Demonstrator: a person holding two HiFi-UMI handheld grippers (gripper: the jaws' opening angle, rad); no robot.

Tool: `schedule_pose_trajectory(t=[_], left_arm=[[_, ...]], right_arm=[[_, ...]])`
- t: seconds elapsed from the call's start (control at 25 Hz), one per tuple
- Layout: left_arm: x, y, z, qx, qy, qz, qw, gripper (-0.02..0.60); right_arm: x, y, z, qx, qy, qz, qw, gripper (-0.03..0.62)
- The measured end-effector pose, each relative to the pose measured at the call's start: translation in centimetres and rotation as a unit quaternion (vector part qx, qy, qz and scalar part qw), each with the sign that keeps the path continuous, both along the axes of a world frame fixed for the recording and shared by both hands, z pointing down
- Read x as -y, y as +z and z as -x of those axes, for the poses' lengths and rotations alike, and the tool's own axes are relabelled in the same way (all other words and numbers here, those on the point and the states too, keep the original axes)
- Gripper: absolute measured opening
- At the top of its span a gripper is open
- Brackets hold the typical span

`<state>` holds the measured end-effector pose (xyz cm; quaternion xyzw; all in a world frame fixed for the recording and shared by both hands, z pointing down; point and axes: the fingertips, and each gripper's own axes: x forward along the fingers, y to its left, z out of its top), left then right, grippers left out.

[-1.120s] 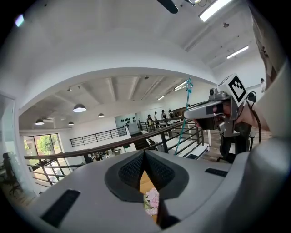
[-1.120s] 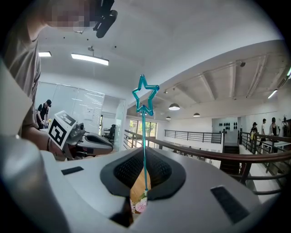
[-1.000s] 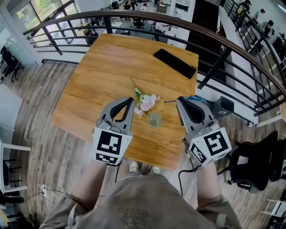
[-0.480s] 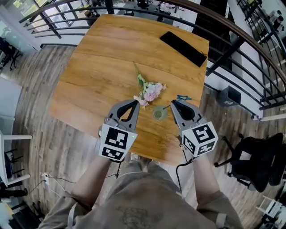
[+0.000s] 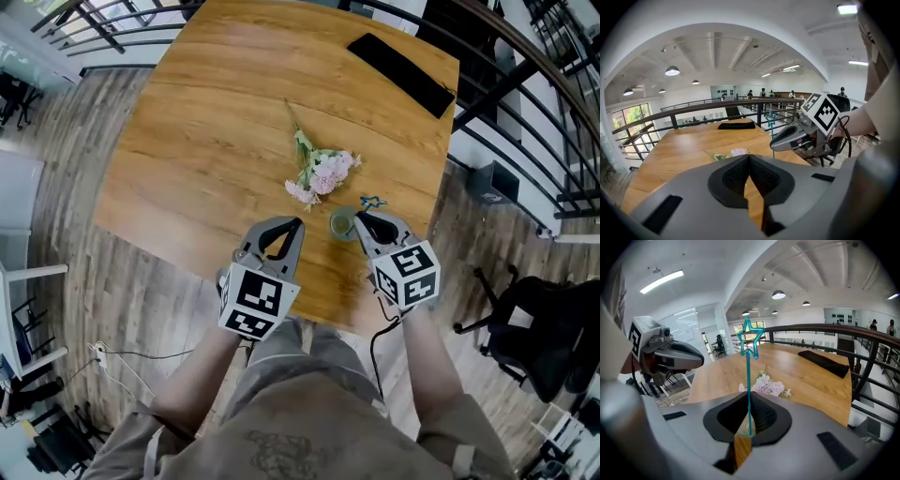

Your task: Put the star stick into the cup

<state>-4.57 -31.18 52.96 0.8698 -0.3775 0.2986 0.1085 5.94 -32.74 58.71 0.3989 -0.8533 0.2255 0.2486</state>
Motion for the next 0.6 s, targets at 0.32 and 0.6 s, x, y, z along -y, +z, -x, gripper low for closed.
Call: schedule_pose_trajectory(t=[0.32,0.6], left_arm=[[-0.7,1.4,-0.2,-0.006,0.001,0.017,0.9998,0.017],[-0.8,0.9,0.5,-0.003,-0.006,0.005,1.0000,0.017]], right_arm=[[0.0,2.6,0.2,-0.009,0.013,0.025,1.000,0.041],[-0.4,3.2,-0.7,-0.006,0.047,0.041,0.998,0.209]])
